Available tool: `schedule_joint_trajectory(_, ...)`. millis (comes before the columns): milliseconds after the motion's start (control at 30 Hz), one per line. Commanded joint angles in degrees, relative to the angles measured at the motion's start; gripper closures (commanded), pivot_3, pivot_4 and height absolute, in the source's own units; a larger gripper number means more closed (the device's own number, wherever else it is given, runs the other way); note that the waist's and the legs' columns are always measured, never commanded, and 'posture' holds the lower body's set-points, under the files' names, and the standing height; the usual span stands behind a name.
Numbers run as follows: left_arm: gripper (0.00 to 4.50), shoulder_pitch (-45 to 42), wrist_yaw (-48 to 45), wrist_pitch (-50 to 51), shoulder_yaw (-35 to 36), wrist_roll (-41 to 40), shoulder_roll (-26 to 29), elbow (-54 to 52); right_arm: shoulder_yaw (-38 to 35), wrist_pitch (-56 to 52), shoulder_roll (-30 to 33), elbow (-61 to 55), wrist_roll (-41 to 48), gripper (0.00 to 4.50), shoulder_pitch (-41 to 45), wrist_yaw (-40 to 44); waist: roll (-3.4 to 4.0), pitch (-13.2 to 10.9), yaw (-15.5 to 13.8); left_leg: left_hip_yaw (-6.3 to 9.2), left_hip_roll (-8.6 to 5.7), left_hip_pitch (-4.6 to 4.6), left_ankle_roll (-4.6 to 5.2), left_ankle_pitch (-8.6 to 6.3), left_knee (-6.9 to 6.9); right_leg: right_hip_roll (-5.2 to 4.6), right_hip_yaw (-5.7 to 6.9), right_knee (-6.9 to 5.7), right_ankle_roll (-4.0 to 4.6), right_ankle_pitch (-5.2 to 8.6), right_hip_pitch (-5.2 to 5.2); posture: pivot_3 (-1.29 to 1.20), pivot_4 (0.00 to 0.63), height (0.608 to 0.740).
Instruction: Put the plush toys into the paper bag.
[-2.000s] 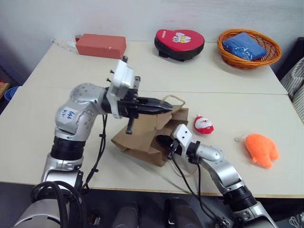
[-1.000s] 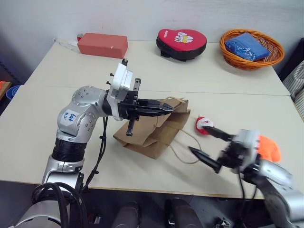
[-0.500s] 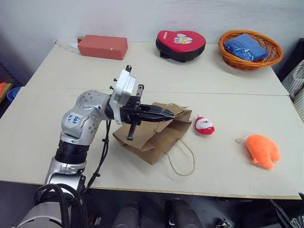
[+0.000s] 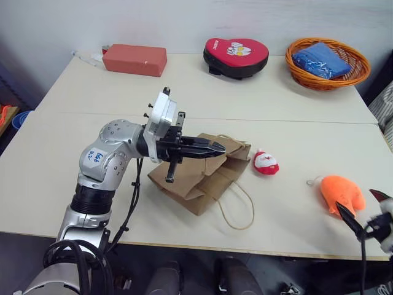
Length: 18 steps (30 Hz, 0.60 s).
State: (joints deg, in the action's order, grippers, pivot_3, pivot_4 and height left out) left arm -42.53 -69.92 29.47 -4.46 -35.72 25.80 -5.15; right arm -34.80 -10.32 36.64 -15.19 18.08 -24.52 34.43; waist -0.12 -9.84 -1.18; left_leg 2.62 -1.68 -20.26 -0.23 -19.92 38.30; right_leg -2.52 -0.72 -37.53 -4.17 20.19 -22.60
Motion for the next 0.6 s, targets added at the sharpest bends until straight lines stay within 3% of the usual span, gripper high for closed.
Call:
schedule_joint_trajectory(33, 4.5, 0.0, 0.9, 0.3, 1.2, -1.4, 0.3, -2.8, 2.1, -3.2, 3.5, 1.8, -2.2, 0.41, 3.0, 0.0, 0.0, 0.0, -0.3, 0.0, -0.01, -0.02, 0.01, 0.0, 0.03, 0.0, 0.0, 0.01, 0.0, 0.0, 0.0, 0.0, 0.15, 0.74)
schedule_joint_trajectory(267, 4.5, 0.0, 1.2, 0.0, 1.4, -1.0, 0.8, -3.1, 3.4, -9.0, 6.5, 4.0, -2.7, 2.7, 8.5, -0.3, -0.01, 0.0, -0.2, -0.01, -0.01, -0.04, 0.06, -0.02, 0.2, 0.0, 0.01, -0.04, -0.01, 0.0, 0.02, 0.0, 0.15, 0.74)
schedule_joint_trajectory(400, 4.5, -0.3, 0.9, -0.5, 1.4, -0.7, 0.9, -2.4, 1.2, -6.3, 6.5, 0.5, 0.8, 4.03, 7.2, 4.9, -0.02, 0.0, -0.2, -0.02, -0.01, -0.05, 0.07, -0.03, 0.24, 0.0, 0.0, -0.05, -0.01, -0.01, 0.04, 0.0, 0.15, 0.74)
schedule_joint_trajectory(467, 4.5, -0.7, 0.6, -0.8, 1.4, -0.7, 1.0, -1.8, -0.7, -1.2, 5.6, -2.7, 8.3, 4.48, 8.4, 12.8, -0.03, 0.0, -0.1, -0.02, -0.01, -0.05, 0.08, -0.03, 0.25, 0.0, 0.01, -0.06, -0.01, -0.01, 0.04, 0.0, 0.15, 0.74)
schedule_joint_trajectory(600, 4.5, -1.5, -0.6, -0.9, 1.2, -0.9, 1.2, -0.8, 0.5, -4.1, 8.3, -10.1, 19.9, 4.49, 13.3, 19.7, -0.03, 0.0, 0.7, -0.03, 0.04, -0.01, 0.07, -0.03, 0.28, 0.09, 0.01, -0.13, -0.02, -0.01, 0.05, 0.0, 0.15, 0.74)
